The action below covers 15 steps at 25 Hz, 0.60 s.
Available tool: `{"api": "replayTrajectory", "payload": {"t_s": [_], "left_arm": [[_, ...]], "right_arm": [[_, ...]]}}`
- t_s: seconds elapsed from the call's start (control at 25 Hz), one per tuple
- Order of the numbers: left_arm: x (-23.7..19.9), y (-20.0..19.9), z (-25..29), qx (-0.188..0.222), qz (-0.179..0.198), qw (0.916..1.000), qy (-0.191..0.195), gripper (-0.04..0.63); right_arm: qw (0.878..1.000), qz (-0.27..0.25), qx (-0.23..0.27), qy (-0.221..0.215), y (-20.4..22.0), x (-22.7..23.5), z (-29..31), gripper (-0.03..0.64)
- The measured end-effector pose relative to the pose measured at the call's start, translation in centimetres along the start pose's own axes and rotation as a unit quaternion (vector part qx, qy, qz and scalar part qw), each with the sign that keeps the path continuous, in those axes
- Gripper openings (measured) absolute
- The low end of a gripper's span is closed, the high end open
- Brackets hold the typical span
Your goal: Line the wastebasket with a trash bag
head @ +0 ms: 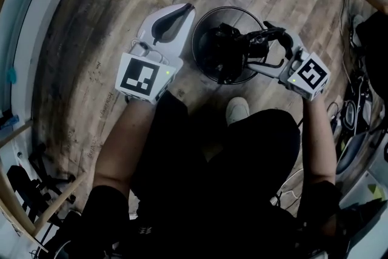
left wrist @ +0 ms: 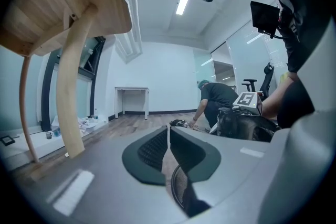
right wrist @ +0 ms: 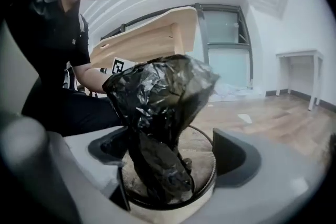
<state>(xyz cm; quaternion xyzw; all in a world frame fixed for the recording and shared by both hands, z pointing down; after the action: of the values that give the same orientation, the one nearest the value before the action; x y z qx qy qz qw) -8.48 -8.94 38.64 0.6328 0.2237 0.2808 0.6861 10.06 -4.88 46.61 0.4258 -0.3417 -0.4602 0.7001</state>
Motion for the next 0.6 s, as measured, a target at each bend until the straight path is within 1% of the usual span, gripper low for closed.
{"api": "replayTrajectory", "payload": {"t_s": [0.24, 0.4, 0.52, 0.6], "left_arm": [[1.3, 1.1, 0.9, -0.003, -0.004, 0.9999, 0.016, 0.029], [2.9, 1.4, 1.3, -0.010, 0.004, 0.9992, 0.038, 0.032], [3.3, 1.7, 1.5, -0.008, 0.004, 0.9990, 0.043, 0.032], [3.5, 1.6, 1.5, -0.007, 0.004, 0.9989, 0.046, 0.032]], "right_arm": [[1.000, 0.016, 0.016, 0.017, 0.0, 0.7, -1.7, 0.492], [0.999, 0.029, 0.034, 0.013, -0.5, 0.6, -1.8, 0.492], [0.998, 0.045, 0.054, 0.007, -1.4, 0.8, -1.8, 0.492], [0.996, 0.051, 0.063, 0.023, -1.9, 1.5, -1.8, 0.492]]}}
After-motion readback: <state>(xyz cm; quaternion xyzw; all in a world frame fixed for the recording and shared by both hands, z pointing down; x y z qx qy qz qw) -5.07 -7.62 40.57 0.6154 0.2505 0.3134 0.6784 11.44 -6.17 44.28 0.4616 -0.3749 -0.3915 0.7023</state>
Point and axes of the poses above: the fingertips, and each gripper's own axes: z forward along the fingers, x to its right, y out of its underside, the point moved 3 cm from there along -z, backward along the fingers
